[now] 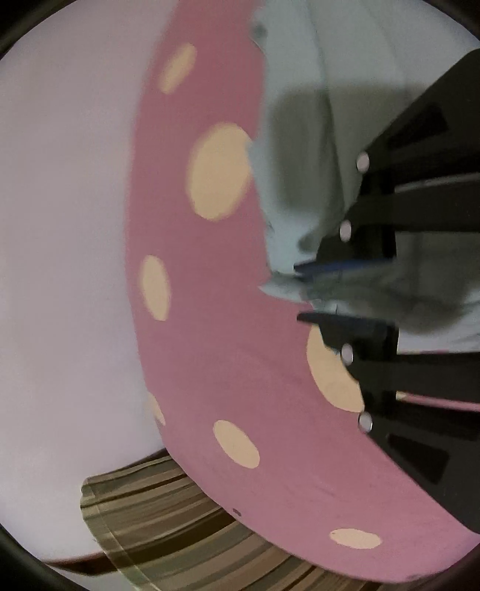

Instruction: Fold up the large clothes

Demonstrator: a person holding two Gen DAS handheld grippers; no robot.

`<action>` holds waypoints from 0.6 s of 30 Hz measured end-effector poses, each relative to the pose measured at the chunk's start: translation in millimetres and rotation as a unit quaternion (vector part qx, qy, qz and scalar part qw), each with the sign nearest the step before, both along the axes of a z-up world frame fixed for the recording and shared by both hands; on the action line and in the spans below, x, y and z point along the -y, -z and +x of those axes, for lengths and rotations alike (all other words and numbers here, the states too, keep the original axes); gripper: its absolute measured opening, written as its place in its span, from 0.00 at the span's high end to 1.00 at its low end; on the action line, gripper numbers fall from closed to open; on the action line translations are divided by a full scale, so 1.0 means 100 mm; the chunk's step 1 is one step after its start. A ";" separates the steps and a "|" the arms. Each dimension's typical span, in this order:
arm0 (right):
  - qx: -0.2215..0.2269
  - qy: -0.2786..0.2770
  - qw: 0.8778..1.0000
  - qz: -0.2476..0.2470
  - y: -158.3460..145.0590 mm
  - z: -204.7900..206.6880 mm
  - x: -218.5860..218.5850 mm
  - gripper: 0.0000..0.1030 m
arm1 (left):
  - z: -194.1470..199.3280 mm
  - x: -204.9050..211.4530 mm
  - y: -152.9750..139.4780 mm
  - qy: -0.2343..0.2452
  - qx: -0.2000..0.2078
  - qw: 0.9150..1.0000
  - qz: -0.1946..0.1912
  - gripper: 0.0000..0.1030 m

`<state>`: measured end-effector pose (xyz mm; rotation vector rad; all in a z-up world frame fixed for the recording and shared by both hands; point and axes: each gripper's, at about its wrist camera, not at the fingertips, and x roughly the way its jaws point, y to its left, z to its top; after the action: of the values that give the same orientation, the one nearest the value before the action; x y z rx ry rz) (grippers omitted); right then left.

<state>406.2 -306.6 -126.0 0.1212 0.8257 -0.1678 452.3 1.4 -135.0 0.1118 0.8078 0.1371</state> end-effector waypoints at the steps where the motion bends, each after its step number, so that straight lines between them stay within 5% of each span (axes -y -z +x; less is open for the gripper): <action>1: 0.007 -0.009 1.000 0.005 -0.06 -0.01 -0.09 0.71 | -0.08 0.08 -0.10 0.011 0.010 1.000 -0.014 0.70; 7: 0.012 -0.093 0.995 0.020 -0.09 0.10 -0.85 0.71 | -0.24 0.80 -0.09 0.103 0.011 0.994 -0.038 0.62; 13: -0.042 -0.101 0.994 0.011 0.46 0.31 -1.03 0.68 | -0.09 1.03 0.50 0.106 -0.041 0.993 -0.024 0.61; 18: -0.034 -0.090 0.995 0.015 0.58 0.32 -0.99 0.68 | -0.03 1.05 0.59 0.105 -0.045 0.993 -0.017 0.61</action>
<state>438.3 -207.4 -183.7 0.0697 0.9019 0.0102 448.9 -103.9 -193.6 0.1720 0.8818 -0.0809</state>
